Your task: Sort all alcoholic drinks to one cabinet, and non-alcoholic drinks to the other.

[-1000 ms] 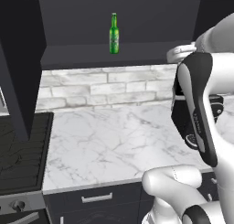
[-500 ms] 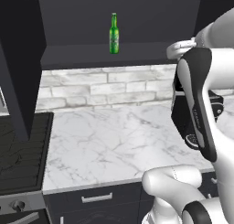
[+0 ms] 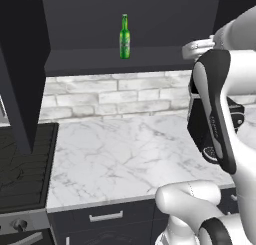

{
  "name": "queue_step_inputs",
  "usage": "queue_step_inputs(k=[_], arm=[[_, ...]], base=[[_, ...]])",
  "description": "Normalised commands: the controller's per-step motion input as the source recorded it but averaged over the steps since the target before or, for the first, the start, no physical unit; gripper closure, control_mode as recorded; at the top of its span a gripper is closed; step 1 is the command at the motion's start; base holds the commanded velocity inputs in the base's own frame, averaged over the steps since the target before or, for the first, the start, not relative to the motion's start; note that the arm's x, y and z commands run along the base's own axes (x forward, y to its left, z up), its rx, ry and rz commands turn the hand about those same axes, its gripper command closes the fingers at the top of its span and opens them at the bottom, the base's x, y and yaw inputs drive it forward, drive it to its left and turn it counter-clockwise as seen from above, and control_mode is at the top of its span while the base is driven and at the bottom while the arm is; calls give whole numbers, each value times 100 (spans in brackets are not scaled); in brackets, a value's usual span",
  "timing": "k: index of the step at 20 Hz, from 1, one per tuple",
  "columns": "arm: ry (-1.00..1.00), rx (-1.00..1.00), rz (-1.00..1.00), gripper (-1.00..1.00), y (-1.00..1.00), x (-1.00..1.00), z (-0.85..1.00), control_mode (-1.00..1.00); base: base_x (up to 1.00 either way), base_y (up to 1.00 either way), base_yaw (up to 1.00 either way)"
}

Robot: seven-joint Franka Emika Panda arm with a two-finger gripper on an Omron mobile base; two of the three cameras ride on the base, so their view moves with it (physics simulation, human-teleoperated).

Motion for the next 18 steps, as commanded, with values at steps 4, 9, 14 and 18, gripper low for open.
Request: queue_step_inputs(k=[4,9,14,18], arm=[[-2,0,0,100,-1,7,17,-100],[-2,0,0,100,-1,9,15,-100],[-2,0,0,100,0,8,13,-100],[-1,0,0,100,0,10,10,-100]], base=[[0,0,0],[0,0,0],[0,0,0],[0,0,0]])
